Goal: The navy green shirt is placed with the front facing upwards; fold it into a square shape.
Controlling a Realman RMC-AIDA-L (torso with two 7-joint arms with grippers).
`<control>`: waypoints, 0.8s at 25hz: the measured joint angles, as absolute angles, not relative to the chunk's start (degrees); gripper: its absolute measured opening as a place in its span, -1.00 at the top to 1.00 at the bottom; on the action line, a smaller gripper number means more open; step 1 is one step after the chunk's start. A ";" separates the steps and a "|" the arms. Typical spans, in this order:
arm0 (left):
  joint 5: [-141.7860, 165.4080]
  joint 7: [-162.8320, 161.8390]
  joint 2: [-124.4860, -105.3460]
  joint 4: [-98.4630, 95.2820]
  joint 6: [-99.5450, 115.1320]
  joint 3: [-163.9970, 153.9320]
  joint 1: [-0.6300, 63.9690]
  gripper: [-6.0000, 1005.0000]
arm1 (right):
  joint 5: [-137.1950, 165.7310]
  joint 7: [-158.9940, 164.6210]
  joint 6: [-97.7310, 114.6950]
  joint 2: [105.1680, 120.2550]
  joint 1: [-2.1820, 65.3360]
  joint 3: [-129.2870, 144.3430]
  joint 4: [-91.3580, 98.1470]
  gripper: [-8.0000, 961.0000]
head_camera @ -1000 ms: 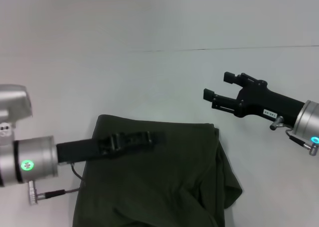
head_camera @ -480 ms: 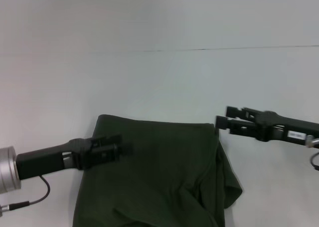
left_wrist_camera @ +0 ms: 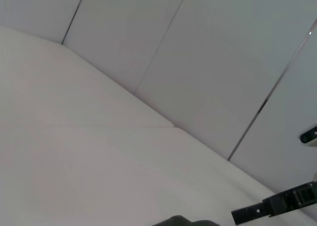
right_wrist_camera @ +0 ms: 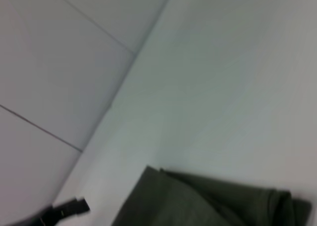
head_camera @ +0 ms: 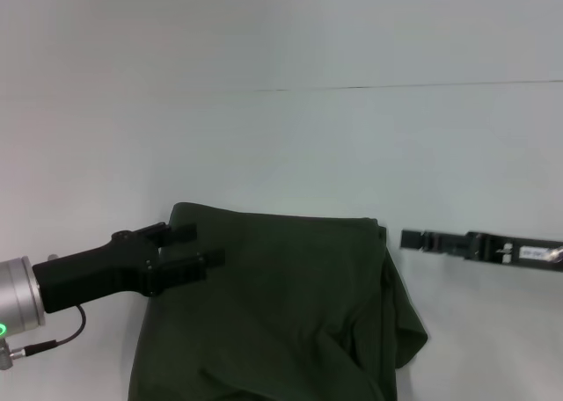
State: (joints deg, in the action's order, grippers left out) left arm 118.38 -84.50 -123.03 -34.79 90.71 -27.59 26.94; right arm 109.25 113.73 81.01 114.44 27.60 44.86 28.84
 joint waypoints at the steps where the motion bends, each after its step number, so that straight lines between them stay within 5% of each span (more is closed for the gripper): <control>1: 118.49 -83.13 -123.04 -34.97 90.76 -27.65 26.88 -0.58 | 110.41 113.89 80.79 114.82 27.92 44.86 28.82 -0.93; 20: 121.28 -67.42 -123.80 -41.49 98.69 -28.01 23.24 -0.58 | 116.48 113.57 76.33 117.14 32.75 45.55 25.91 -0.84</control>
State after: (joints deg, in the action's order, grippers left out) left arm 121.28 -67.42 -123.80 -41.49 98.69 -28.01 23.24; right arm 116.48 113.57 76.33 117.14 32.75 45.55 25.91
